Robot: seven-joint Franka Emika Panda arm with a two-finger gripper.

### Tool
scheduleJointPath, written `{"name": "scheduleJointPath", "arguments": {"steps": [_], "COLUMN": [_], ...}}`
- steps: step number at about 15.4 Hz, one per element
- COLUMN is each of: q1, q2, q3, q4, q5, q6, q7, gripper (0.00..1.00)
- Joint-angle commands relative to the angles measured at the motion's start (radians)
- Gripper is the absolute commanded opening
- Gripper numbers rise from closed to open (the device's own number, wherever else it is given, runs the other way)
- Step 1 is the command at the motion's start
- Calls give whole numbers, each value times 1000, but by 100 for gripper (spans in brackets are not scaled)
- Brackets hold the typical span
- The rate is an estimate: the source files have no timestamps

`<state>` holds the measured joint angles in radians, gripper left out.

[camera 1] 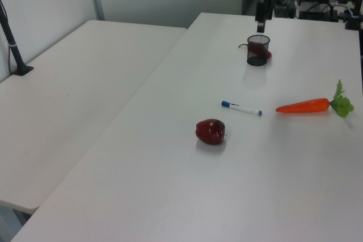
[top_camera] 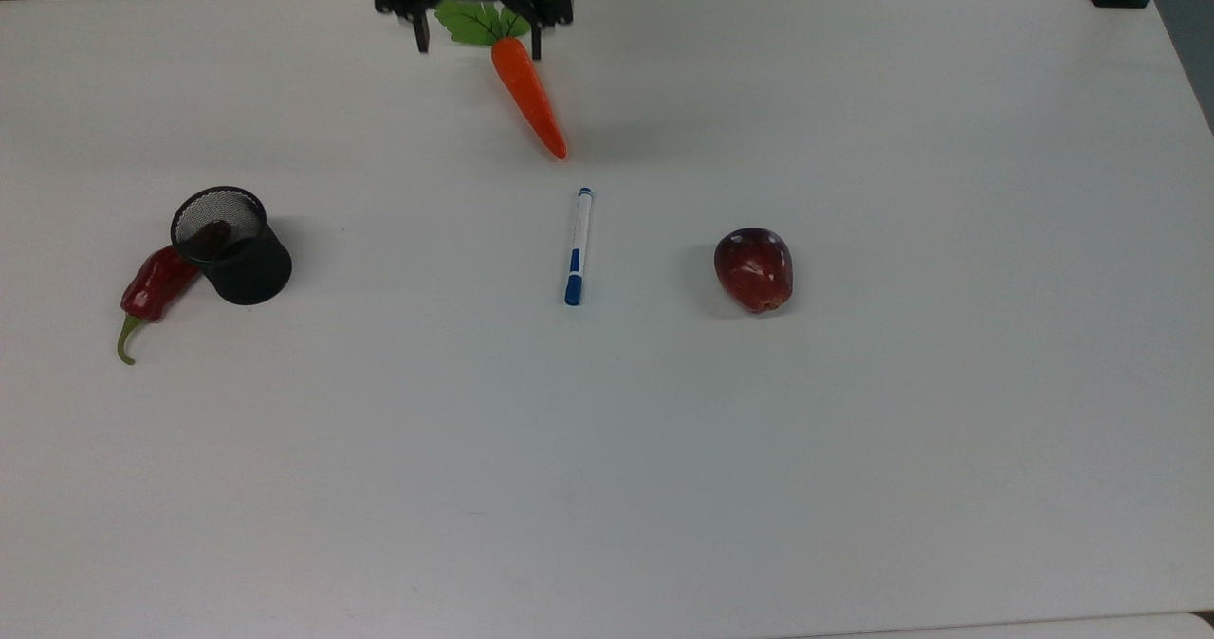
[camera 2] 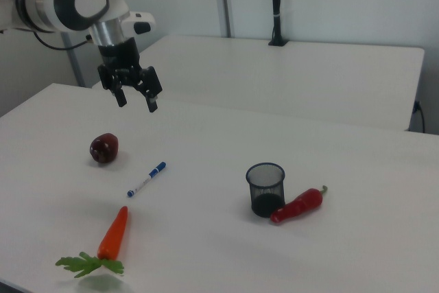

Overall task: Place marker
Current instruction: 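Move the open gripper down over the blue-capped white marker, then close the gripper on the blue cap end of the marker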

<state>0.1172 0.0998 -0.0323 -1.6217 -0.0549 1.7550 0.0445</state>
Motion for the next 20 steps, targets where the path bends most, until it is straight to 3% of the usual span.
{"name": "scheduleJointPath", "arguments": {"steps": [1, 15, 17, 20], "q1": [50, 101, 102, 110], "q2": [84, 351, 376, 396], "q3": [0, 0, 0, 0], "q4": [-12, -21, -23, -23], "q5": [6, 4, 4, 3], "q6": [105, 325, 365, 390], "q7": [52, 115, 127, 150], "gripper": [100, 99, 94, 76]}}
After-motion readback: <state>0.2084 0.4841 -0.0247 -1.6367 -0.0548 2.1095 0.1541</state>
